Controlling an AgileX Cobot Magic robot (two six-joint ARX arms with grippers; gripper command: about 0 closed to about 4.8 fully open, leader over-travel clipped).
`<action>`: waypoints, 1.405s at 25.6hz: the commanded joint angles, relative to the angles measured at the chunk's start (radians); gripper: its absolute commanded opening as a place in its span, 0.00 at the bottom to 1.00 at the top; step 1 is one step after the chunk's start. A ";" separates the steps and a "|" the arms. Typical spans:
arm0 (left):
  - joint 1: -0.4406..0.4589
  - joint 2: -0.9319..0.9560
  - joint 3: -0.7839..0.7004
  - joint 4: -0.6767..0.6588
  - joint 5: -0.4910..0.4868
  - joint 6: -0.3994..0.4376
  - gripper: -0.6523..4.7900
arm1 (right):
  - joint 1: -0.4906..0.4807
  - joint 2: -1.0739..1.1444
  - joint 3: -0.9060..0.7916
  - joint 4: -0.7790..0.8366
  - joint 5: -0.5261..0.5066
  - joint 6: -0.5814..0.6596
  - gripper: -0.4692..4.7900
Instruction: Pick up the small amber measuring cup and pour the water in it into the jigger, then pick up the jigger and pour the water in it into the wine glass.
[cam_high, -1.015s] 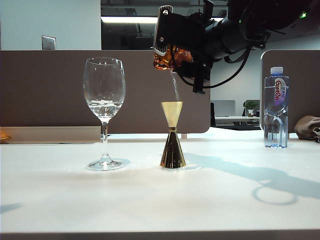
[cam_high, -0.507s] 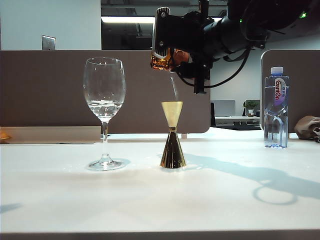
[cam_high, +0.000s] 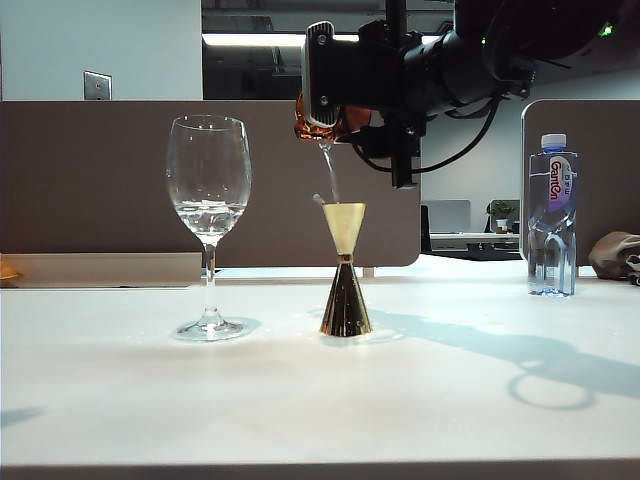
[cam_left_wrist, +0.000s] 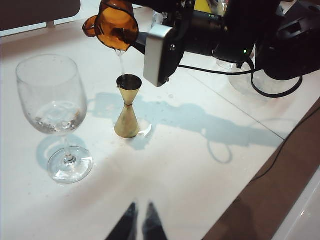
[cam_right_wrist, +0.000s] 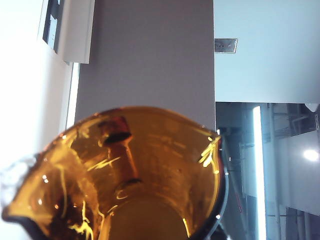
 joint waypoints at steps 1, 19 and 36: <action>0.000 0.000 0.002 0.013 0.003 0.001 0.17 | 0.003 -0.005 0.007 0.039 -0.004 -0.001 0.08; 0.000 0.000 0.002 0.013 0.003 0.001 0.17 | 0.000 -0.005 0.007 0.043 0.041 0.140 0.08; 0.000 0.000 0.002 0.013 0.003 0.001 0.17 | -0.194 -0.024 -0.329 0.212 0.300 1.386 0.08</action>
